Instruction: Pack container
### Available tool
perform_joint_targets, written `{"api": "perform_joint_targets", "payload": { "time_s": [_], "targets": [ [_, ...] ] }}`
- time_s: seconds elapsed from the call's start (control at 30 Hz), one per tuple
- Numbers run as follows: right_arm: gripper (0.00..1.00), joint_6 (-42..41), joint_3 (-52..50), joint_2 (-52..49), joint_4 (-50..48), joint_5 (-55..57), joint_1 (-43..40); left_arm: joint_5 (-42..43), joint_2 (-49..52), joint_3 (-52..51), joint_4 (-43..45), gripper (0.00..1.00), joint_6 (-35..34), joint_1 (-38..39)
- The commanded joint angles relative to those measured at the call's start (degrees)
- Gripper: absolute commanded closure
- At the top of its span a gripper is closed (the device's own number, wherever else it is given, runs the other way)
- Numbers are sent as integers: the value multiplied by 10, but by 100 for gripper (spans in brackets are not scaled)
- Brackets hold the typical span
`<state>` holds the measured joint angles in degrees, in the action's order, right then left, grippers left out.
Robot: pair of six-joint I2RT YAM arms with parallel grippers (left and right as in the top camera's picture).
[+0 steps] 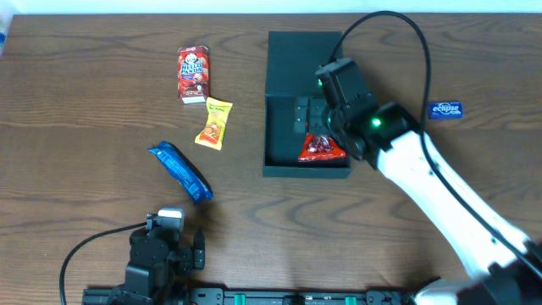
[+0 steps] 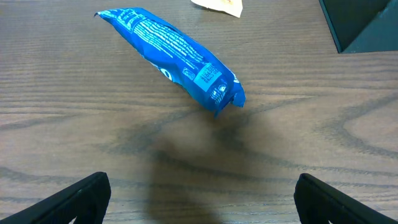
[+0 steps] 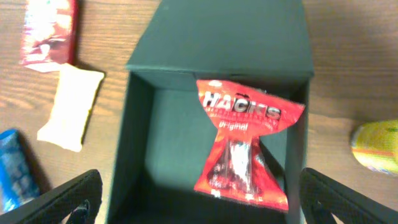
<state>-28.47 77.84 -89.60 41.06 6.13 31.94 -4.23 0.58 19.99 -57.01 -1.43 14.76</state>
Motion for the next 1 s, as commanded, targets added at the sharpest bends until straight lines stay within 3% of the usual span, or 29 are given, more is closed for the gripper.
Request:
{"api": "perform_joint_targets", "payload": {
  "time_s": [0.0,0.23,0.33,0.77,0.97],
  "targets": [
    [1,2,4,40,22,28,31,9,-4,-18,-10,5,4,-3],
    [1,3,-22,153,57,133,104,9,-4,-18,-10,5,4,-3],
    [1,52,-70,213,42,142,113,9,-4,-18,-10,4,4,-3],
    [1,247,-373,466,-184,158,101,9,-4,-18,-10,5,4,-3],
    [1,218,-394,506,-113,216,82,9,-4,-18,-10,5,4,-3]
  ]
}}
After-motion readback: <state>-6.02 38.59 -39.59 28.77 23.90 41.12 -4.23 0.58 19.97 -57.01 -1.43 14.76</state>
